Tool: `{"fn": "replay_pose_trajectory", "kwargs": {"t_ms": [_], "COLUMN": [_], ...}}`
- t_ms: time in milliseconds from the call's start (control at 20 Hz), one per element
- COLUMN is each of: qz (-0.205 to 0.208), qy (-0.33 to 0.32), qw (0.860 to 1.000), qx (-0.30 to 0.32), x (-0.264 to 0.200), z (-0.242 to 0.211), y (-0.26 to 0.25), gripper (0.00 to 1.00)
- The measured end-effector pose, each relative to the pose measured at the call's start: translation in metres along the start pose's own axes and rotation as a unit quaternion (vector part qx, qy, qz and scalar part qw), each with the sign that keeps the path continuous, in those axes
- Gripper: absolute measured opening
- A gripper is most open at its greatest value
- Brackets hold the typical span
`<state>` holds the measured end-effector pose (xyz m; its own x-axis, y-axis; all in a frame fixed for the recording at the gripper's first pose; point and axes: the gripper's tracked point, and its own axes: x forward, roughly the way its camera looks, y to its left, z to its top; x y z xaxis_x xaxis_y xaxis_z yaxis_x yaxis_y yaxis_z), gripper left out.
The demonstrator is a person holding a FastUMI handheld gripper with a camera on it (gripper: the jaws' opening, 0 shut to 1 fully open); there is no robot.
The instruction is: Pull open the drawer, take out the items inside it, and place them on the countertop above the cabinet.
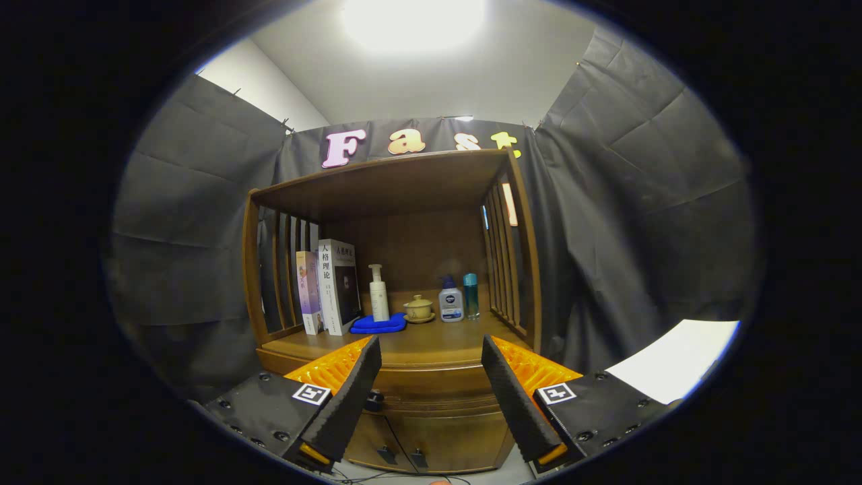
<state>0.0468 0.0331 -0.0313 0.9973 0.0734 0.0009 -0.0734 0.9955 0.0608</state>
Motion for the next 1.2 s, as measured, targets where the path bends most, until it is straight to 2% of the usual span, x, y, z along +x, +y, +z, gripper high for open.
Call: {"fn": "replay_pose_trajectory", "kwargs": {"t_ms": [500, 850, 1200], "qz": [0.046, 0.046, 0.057], "qy": [0.024, 0.089, 0.16], "qw": [0.999, 0.995, 0.985], "qx": [-0.012, -0.008, -0.007], "x": [0.074, 0.118, 0.13], "z": [-0.051, -0.115, -0.179], "y": [0.056, 0.072, 0.085], "gripper": [0.96, 0.96, 0.95]}}
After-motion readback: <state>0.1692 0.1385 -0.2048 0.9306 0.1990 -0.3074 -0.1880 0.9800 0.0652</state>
